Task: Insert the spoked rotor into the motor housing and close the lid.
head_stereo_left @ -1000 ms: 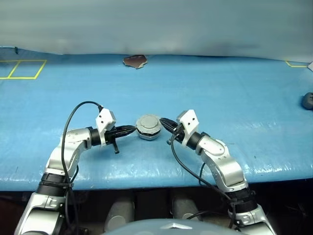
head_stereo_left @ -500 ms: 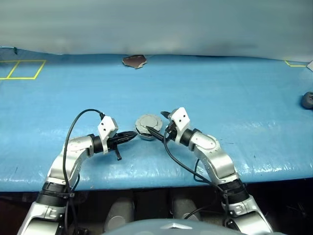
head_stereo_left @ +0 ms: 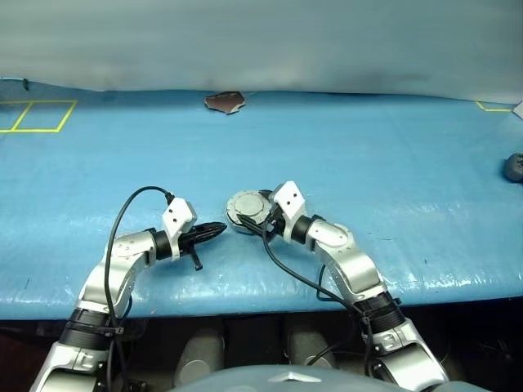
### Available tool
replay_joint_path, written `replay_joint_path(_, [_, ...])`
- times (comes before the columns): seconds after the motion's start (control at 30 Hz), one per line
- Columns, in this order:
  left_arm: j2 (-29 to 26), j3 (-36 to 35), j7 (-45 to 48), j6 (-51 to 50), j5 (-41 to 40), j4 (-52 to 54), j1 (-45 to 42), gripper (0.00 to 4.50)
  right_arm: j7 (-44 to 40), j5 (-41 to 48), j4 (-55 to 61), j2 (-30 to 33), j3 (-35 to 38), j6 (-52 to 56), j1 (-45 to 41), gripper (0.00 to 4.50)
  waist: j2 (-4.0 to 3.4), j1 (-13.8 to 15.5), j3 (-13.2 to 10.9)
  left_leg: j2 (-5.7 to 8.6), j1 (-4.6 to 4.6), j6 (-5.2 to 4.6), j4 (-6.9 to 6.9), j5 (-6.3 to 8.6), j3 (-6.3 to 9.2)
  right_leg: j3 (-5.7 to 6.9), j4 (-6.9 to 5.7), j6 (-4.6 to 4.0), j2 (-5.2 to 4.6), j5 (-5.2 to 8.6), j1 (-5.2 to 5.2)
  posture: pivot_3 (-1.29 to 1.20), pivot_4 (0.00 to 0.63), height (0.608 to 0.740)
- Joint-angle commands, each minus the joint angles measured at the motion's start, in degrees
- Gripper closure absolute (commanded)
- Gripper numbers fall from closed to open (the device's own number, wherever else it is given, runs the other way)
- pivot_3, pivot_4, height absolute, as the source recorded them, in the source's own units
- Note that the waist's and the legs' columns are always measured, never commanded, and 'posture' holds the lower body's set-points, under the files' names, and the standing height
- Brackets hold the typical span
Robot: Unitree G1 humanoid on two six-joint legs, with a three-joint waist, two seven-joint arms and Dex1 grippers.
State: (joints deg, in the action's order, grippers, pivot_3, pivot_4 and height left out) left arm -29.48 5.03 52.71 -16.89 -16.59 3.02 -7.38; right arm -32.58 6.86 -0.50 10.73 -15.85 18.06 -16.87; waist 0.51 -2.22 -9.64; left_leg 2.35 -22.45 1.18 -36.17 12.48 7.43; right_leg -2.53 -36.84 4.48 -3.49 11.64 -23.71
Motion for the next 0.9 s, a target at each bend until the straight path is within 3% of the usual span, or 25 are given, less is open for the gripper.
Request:
replay_joint_path(0.03, [0.37, -1.14, 0.01, 1.84, -1.15, 2.07, 0.29, 4.50, -0.08, -0.06, 0.52, -0.41, 0.13, -0.52, -0.68, 0.20, 0.00, 0.00, 0.00, 0.00, 0.00, 0.00, 0.00, 0.00, 0.00, 0.00, 0.00, 0.00, 0.00, 0.00, 0.00, 0.00, 0.150, 0.740])
replay_joint_path(0.17, [2.06, -2.34, -0.39, 4.33, -2.35, 1.15, 0.52, 4.50, 0.08, -0.18, 0.58, -0.32, 0.18, -0.52, -0.48, 1.24, 0.00, 0.05, 0.00, 0.00, 0.00, 0.00, 0.00, 0.00, 0.00, 0.00, 0.00, 0.00, 0.00, 0.00, 0.00, 0.00, 0.150, 0.740])
replay_joint_path(0.9, [2.43, -4.41, 2.15, 11.49, -3.26, -4.13, -1.57, 4.50, -3.07, 1.12, 0.86, -1.72, -0.02, -0.82, -3.52, 1.24, 0.00, -0.11, 0.00, 0.00, -0.01, 0.00, 0.03, 0.00, 0.00, 0.00, 0.01, -0.01, 0.00, 0.00, -0.03, 0.00, 0.150, 0.740])
